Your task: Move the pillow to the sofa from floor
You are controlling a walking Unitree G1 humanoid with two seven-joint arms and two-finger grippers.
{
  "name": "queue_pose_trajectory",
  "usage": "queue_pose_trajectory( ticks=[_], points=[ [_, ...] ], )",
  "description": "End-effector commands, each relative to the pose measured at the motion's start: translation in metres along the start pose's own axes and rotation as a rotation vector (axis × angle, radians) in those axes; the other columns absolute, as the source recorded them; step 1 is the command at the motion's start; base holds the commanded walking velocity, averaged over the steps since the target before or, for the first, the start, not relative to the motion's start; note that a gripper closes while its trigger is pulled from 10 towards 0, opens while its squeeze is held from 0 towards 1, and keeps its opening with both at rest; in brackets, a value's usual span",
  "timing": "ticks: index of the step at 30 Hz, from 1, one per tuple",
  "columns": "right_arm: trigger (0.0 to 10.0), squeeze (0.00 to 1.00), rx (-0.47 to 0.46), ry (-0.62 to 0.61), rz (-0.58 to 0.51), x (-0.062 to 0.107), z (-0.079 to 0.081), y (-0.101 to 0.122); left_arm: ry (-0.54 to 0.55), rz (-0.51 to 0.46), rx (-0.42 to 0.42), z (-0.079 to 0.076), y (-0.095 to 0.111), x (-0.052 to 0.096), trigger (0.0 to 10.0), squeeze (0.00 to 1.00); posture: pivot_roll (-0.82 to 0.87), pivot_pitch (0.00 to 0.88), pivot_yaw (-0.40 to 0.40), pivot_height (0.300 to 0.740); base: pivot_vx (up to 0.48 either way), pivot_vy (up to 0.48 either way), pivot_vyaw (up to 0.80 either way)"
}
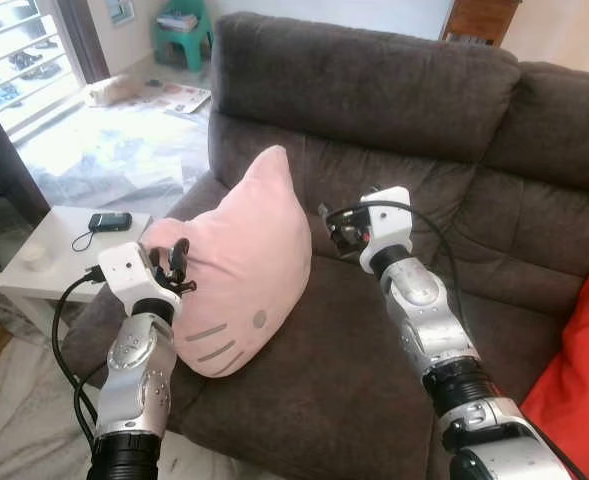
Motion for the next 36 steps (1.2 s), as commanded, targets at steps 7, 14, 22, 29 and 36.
queue_pose_trajectory(
  ticks=[7,14,22,29,36],
  points=[
    [10.0,0.0,-0.023,-0.014,-0.038,0.002,-0.003,0.004,-0.104,-0.049,-0.217,-0.019,0.006,0.014,10.0,1.0,0.04,0.037,-0.056,0.74,0.0,0.0,0.0],
    [10.0,0.0,-0.131,-0.138,-0.066,0.03,-0.032,-0.016,-0.055,-0.078,-0.413,0.001,0.005,0.042,10.0,0.0,0.05,0.02,-0.056,0.74,0.0,0.0,0.0],
    [10.0,0.0,-0.157,-0.274,0.037,0.066,-0.067,-0.054,0.03,-0.075,-0.476,0.017,0.005,0.049,10.0,0.0,0.05,0.0,-0.044,0.74,0.0,0.0,0.0],
    [10.0,0.0,-0.207,-0.394,0.14,0.102,-0.092,-0.091,0.076,-0.038,-0.45,0.027,-0.005,0.05,10.0,0.0,0.04,0.0,-0.025,0.74,0.0,0.0,0.0],
    [10.0,0.0,-0.232,-0.435,0.205,0.118,-0.094,-0.112,0.061,0.019,-0.458,0.029,-0.023,0.056,10.0,0.0,0.04,0.0,-0.019,0.74,0.0,0.0,0.0]
  ],
)
Point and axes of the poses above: a point about 5 cm out from each wrist's last joint towards the gripper, its own x axis pointing back from the gripper into the wrist, its own y axis along the axis of the wrist's last joint, z = x × y, the point moved 2 cm from there along -x, pointing out of the wrist towards the gripper, and after that the axes turned 5 degrees about -x, right-handed, at the moved point
